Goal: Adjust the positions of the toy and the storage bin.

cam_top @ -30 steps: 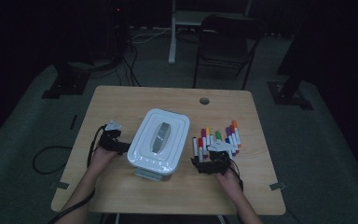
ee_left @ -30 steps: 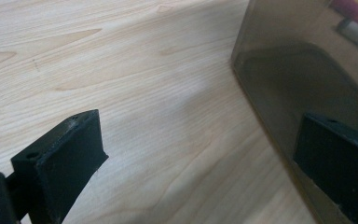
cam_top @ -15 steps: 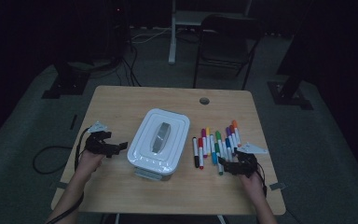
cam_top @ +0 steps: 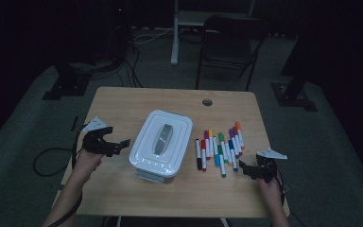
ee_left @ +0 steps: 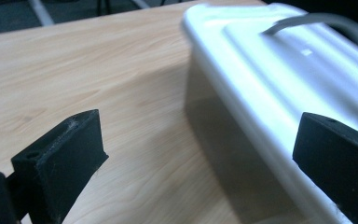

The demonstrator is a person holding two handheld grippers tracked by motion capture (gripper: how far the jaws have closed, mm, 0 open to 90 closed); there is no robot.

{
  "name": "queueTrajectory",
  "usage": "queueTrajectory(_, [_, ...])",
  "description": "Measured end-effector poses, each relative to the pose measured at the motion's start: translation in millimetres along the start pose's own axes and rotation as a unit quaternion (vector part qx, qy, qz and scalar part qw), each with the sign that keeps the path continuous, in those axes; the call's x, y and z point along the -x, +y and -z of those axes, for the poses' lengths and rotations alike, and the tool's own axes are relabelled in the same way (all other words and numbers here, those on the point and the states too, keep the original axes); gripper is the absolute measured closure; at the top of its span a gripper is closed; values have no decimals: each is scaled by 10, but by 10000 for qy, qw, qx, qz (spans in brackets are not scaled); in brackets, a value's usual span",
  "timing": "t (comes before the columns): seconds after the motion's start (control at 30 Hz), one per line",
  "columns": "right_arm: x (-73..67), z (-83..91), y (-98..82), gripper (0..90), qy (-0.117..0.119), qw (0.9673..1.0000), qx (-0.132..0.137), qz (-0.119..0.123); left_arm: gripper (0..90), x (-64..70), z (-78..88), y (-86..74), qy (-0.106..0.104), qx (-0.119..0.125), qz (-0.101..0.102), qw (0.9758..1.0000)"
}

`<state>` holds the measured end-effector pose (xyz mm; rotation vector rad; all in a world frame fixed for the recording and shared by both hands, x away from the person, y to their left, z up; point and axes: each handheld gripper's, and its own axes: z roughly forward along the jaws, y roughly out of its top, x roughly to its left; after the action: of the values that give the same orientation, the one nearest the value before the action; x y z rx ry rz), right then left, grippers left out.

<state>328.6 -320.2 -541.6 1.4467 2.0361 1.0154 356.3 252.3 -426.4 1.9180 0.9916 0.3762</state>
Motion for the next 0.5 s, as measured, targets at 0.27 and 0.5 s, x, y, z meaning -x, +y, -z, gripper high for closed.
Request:
queueTrajectory(0.27, [65,-56,-51,135,-131,9996,-262,-45,28,367,-58,201,-343,85,-308,9989])
queueTrajectory(0.5, [36,-68,-51,135,-230,9991,-351,75,36,674,-157,308,-454,36,-576,9973])
